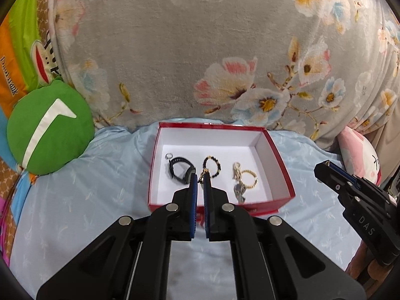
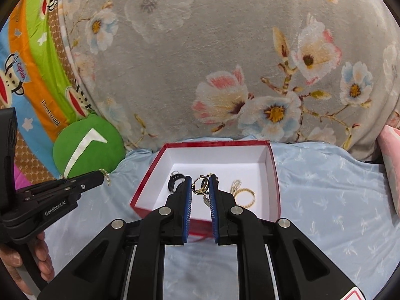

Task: Organize jewelry
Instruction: 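Carry both earrings to the red box and lower them inside, then open both tools to drop the earrings into the box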

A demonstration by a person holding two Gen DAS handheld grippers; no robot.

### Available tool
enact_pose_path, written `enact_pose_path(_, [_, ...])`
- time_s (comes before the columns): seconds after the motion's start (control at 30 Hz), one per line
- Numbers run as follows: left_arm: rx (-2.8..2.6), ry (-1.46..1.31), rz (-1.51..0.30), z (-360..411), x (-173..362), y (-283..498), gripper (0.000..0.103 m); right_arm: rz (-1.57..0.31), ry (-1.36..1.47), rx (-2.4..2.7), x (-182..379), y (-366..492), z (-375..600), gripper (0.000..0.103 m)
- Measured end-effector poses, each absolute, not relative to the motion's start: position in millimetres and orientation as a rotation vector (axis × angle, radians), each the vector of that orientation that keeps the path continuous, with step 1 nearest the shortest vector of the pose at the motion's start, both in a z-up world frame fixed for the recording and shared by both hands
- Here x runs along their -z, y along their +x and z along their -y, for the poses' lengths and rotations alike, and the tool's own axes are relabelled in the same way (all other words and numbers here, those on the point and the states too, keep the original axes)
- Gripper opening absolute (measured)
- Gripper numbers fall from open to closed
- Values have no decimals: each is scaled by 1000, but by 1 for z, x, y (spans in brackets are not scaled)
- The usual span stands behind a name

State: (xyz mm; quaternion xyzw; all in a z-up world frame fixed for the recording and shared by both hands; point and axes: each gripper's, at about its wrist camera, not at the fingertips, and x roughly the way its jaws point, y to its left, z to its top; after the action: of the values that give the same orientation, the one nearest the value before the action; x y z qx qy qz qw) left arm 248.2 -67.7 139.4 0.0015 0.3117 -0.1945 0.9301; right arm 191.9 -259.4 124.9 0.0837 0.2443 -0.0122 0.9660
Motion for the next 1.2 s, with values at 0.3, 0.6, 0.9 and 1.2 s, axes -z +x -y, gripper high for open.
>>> enact_pose_path(0.3, [374, 4, -647, 93, -133, 323, 4, -514, 171, 43, -120, 266, 278, 12])
enact_pose_path(0.6, [362, 22, -684, 120, -115, 381, 4, -563, 182, 71, -98, 328, 297, 12])
enact_pose_path(0.9, [323, 26, -732, 132, -85, 419, 41, -623, 225, 85, -69, 365, 315, 31])
enact_pose_path(1.2, [280, -102, -694, 91, -102, 400, 80, -545, 204, 122, -81, 330, 314, 60])
